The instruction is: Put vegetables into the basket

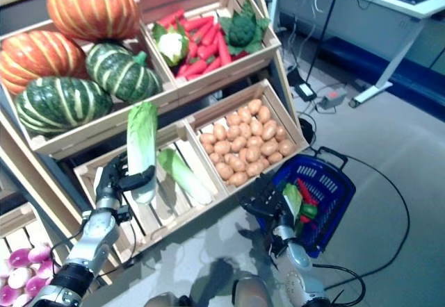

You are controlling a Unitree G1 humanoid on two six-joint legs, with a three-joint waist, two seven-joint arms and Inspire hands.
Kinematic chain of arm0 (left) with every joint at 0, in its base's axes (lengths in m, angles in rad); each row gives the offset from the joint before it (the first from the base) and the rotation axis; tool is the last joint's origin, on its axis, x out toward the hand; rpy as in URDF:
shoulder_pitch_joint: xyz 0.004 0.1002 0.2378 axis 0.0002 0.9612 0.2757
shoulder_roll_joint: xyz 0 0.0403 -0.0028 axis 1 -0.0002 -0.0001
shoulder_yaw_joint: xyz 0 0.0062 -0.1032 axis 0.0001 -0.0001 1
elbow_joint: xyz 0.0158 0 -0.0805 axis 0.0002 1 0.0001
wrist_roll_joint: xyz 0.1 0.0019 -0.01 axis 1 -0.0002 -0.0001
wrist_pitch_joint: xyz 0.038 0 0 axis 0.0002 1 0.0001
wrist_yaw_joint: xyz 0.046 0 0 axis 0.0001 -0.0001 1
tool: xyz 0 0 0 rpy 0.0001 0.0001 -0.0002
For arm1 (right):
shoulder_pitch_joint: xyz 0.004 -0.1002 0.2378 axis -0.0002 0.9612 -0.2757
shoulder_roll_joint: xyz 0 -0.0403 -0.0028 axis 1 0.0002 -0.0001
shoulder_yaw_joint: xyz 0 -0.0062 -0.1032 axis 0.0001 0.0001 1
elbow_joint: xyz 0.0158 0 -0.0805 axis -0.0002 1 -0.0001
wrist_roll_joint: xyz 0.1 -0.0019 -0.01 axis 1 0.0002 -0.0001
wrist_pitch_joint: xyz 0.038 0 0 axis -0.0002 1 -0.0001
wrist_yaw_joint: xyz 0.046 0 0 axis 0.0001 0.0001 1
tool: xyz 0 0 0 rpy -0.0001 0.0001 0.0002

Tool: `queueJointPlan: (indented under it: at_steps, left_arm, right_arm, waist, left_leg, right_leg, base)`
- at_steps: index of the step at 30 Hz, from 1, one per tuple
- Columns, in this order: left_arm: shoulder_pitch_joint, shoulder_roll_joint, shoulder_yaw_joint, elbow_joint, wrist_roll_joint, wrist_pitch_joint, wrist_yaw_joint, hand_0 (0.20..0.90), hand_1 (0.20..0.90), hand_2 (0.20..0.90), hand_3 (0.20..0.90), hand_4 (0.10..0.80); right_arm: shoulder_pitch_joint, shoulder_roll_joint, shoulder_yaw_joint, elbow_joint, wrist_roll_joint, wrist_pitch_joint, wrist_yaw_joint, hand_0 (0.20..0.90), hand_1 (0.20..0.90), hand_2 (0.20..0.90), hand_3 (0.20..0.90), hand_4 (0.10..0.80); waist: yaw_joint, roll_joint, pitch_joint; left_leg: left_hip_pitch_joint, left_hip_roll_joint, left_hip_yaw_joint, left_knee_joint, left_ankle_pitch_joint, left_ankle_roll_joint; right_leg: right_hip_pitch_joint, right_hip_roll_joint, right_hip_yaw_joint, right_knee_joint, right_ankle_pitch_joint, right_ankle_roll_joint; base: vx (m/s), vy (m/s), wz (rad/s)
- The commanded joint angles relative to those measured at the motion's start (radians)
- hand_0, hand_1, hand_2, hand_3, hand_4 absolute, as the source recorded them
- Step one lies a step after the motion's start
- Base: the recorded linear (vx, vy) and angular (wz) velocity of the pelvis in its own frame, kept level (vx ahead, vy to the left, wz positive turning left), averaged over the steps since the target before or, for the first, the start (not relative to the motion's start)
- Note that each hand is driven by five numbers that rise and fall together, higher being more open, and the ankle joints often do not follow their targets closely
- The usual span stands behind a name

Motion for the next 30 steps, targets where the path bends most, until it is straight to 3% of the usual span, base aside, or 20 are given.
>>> queueJointPlan:
  at_steps: [1,6,13,20,30]
  left_arm:
    - [-0.022,0.062,0.025,-0.185,0.064,-0.166,-0.055,0.3,0.3,0.3,0.3,0.4]
    - [-0.028,0.087,-0.021,-0.258,0.126,-0.162,-0.154,0.3,0.3,0.3,0.3,0.4]
    - [-0.062,0.103,-0.069,-0.282,0.169,-0.136,-0.206,0.3,0.3,0.3,0.3,0.4]
    - [-0.082,0.095,-0.101,-0.286,0.175,-0.106,-0.259,0.3,0.3,0.3,0.3,0.4]
    - [-0.117,0.077,-0.196,-0.292,0.143,-0.104,-0.289,0.3,0.3,0.3,0.3,0.4]
  right_arm:
    - [-0.093,0.05,-0.011,-0.108,0.079,-0.013,0.165,0.9,0.9,0.9,0.9,0.8]
    - [-0.17,0.029,-0.006,-0.149,0.155,-0.002,0.301,0.9,0.9,0.9,0.9,0.8]
    - [-0.281,-0.012,-0.052,-0.201,0.221,-0.001,0.334,0.9,0.9,0.9,0.9,0.8]
    - [-0.373,-0.043,-0.079,-0.243,0.215,0.045,0.317,0.9,0.9,0.9,0.9,0.8]
    - [-0.473,-0.059,-0.051,-0.187,0.217,0.121,0.275,0.9,0.9,0.9,0.9,0.8]
  waist:
    - [0.035,-0.042,-0.087]
    - [0.07,-0.059,-0.1]
    - [0.085,-0.071,-0.143]
    - [0.092,-0.071,-0.173]
    - [0.096,-0.07,-0.194]
  left_leg:
    - [0.026,-0.054,-0.029,-0.06,0.037,0.075]
    - [0.056,-0.06,-0.049,-0.106,0.053,0.073]
    - [0.099,-0.076,-0.072,-0.271,0.147,0.052]
    - [0.142,-0.088,-0.071,-0.408,0.194,0.047]
    - [0.162,-0.095,-0.07,-0.468,0.206,0.054]
  right_leg:
    - [0.134,-0.016,-0.01,-0.15,0.07,0.012]
    - [0.17,-0.009,-0.03,-0.209,0.092,0.014]
    - [0.212,0.015,-0.021,-0.371,0.189,0.035]
    - [0.251,0.026,-0.016,-0.501,0.254,0.05]
    - [0.268,0.035,-0.003,-0.551,0.272,0.054]
  base:
    - [-0.02,-0.054,0.29]
    - [-0.017,-0.051,0.26]
    - [-0.009,-0.025,0.15]
    - [0.0,0.0,0.0]
    - [0.002,0.011,0.03]
